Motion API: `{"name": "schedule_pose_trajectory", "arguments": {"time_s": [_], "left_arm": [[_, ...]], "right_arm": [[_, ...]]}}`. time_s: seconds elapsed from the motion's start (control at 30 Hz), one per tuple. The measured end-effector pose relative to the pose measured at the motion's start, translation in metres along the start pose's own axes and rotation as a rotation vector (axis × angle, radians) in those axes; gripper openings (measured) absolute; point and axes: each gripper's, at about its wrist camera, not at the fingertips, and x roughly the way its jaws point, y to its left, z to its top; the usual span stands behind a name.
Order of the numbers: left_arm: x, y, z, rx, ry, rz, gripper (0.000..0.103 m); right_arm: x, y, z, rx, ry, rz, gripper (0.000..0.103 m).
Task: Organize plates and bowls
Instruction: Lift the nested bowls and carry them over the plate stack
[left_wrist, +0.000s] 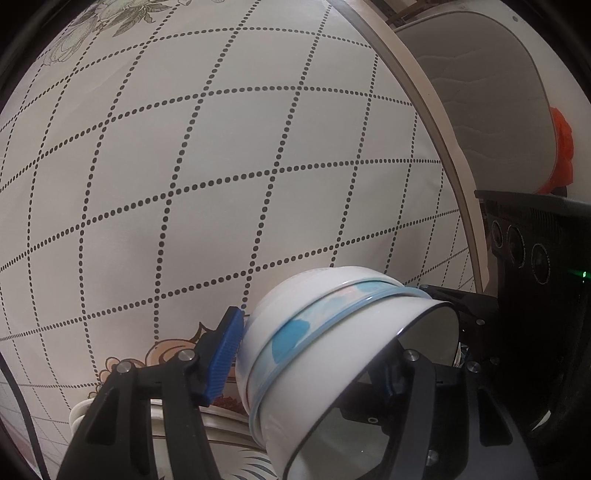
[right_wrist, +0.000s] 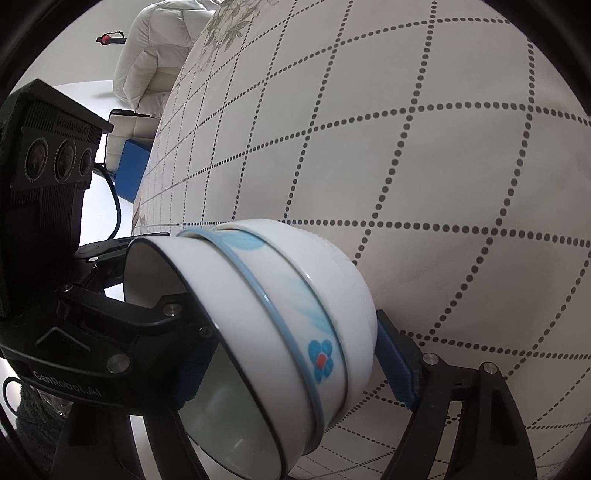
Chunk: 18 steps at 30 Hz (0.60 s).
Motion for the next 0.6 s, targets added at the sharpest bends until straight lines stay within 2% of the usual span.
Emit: {"name": "schedule_pose_trajectory", "arguments": {"time_s": [0.37, 0.6], "left_arm": [[0.007, -0.001, -0.002, -0.035, 0.015, 0.01, 0.059], [0.005, 0.016, -0.005, -0.059, 0.078, -0.049, 0.057]], "right_arm": [[0.007, 0.003, 0.003, 0.014, 0.063, -0.007, 0.079], [0.009, 0.004, 0.005, 0.0, 0.093, -0.035, 0.073]]}}
